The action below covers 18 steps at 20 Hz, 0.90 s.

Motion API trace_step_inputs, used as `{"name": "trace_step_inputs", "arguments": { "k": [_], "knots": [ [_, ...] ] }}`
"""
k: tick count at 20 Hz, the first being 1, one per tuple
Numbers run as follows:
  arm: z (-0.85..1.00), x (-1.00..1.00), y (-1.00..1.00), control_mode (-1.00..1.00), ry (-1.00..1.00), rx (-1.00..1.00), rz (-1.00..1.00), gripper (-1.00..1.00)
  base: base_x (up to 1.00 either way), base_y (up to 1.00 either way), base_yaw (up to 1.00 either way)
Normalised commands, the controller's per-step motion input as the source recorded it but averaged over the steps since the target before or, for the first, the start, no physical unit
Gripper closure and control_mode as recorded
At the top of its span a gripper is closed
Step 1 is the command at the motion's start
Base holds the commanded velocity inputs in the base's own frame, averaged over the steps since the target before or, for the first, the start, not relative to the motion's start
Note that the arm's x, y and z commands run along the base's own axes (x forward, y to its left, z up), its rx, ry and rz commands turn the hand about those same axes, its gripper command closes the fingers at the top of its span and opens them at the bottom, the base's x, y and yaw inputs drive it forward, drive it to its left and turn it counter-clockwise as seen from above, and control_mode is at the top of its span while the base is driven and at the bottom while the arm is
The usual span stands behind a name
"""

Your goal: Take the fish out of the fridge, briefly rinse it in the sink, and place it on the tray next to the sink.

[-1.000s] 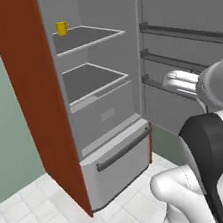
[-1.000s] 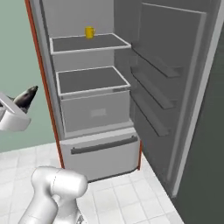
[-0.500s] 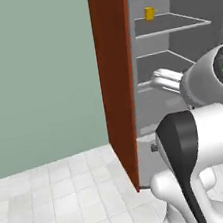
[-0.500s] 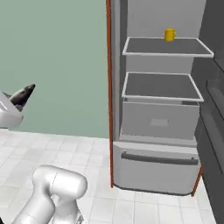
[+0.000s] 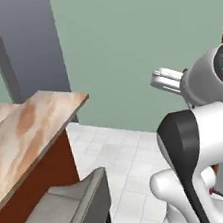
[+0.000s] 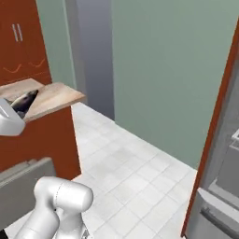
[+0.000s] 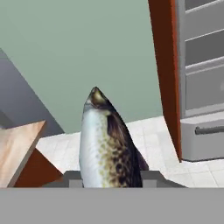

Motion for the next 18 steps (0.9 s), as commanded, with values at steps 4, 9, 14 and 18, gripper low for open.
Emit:
{"name": "trace_step_inputs", "arguments": {
  "k": [4, 9, 14, 18],
  "knots": [
    [0.0, 0.0, 0.0, 1.0, 0.0, 0.0, 0.0, 1.0, 0.05, 0.0, 0.98],
    [0.0, 0.0, 0.0, 1.0, 0.0, 0.0, 0.0, 1.0, 0.1, 0.0, 0.95],
    [0.0, 0.0, 0.0, 1.0, 0.0, 0.0, 0.0, 1.0, 0.0, 0.0, 0.96],
    [0.0, 0.0, 0.0, 1.0, 0.0, 0.0, 0.0, 1.0, 0.03, -0.22, 0.71]
  ]
}}
